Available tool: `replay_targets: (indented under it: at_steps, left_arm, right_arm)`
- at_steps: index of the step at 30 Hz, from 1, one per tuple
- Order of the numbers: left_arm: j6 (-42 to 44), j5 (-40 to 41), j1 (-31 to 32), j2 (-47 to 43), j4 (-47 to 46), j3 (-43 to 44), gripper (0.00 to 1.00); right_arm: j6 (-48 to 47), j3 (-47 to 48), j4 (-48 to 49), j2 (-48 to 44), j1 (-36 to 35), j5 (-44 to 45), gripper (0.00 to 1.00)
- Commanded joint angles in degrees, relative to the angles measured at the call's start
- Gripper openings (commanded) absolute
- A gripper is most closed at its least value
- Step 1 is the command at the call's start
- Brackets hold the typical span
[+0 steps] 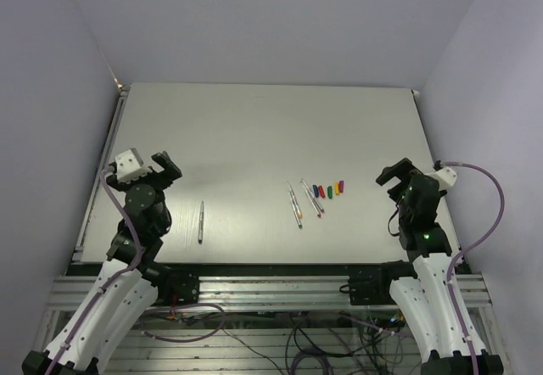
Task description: Insert the pens into the pen caps
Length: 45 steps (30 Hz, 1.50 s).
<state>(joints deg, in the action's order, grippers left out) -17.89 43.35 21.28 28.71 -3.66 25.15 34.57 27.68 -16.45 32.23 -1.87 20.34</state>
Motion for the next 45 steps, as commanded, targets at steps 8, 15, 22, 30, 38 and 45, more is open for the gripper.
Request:
replay_targets:
  at_steps: [8,15,22,30,38,45]
  left_arm:
    - [-3.9,-6.0,0.1,4.8,7.6,6.1,0.94]
    - [-6.2,-9.8,0.1,15.6,15.5,11.7,0.93]
    - [-7.0,-15.4,0.1,15.9,14.2,9.2,0.93]
    - [-17.3,-10.0,0.1,12.4,18.3,8.2,0.94]
    - [-20.4,-19.7,0.1,14.2,27.4,9.0,0.94]
    - [-19.1,-25.2,1.0,22.4,33.4,10.7,0.93]
  right_arm:
    - [-2.3,3.4,1.5,-0.9,0.2,3.6,1.00]
    - [-0.1,7.2,-3.7,4.3,0.2,7.6,1.00]
    - [-0.2,8.0,-2.6,5.9,0.3,4.7,1.00]
    - [-0.7,5.5,3.4,0.2,0.2,1.9,1.00]
    - [-0.2,6.2,-0.2,1.7,0.2,1.3,0.90]
    - [-0.2,4.3,0.5,1.4,0.2,-0.2,0.87]
